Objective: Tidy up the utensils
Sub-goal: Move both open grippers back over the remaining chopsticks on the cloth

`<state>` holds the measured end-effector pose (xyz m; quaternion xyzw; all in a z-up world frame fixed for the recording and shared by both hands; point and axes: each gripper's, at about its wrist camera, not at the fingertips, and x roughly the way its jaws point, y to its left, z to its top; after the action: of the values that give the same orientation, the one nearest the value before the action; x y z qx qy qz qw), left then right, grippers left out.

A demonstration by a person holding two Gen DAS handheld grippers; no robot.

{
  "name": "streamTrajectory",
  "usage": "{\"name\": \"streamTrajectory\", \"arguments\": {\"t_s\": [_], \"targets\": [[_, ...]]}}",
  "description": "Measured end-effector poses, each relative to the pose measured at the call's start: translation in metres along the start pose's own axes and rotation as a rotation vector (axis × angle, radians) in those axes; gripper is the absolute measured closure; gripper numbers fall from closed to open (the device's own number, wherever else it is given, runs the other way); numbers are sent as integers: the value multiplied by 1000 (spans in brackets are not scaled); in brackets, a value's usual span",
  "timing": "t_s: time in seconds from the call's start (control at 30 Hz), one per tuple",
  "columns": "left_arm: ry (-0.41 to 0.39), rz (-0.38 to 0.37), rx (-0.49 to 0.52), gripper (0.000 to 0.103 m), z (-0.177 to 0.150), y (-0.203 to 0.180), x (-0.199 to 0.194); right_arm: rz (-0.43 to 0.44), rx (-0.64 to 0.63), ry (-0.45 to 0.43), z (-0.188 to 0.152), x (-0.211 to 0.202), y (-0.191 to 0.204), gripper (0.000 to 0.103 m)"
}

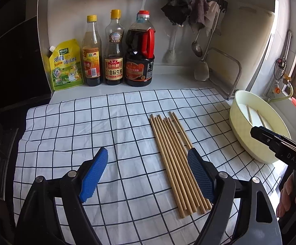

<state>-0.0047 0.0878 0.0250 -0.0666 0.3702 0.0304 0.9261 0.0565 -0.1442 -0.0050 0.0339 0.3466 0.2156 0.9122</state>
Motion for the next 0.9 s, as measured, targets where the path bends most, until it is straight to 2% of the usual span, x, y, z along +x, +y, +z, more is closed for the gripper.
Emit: {"name": "streamTrajectory", "arguments": {"t_s": [0.47,0.6,0.67,0.9], "targets": [[62,4,10,24,-11,11,39,7,-60,60,-17,26,15,62],[72,1,-2,19,-14,12,47,18,-71,86,-20,34,18,62],[81,3,2,18,-15,11,51,19,-80,92,-23,37,20,58],[101,26,25,15,-16,10,61,13,-106,116,-29,46,26,56]]}}
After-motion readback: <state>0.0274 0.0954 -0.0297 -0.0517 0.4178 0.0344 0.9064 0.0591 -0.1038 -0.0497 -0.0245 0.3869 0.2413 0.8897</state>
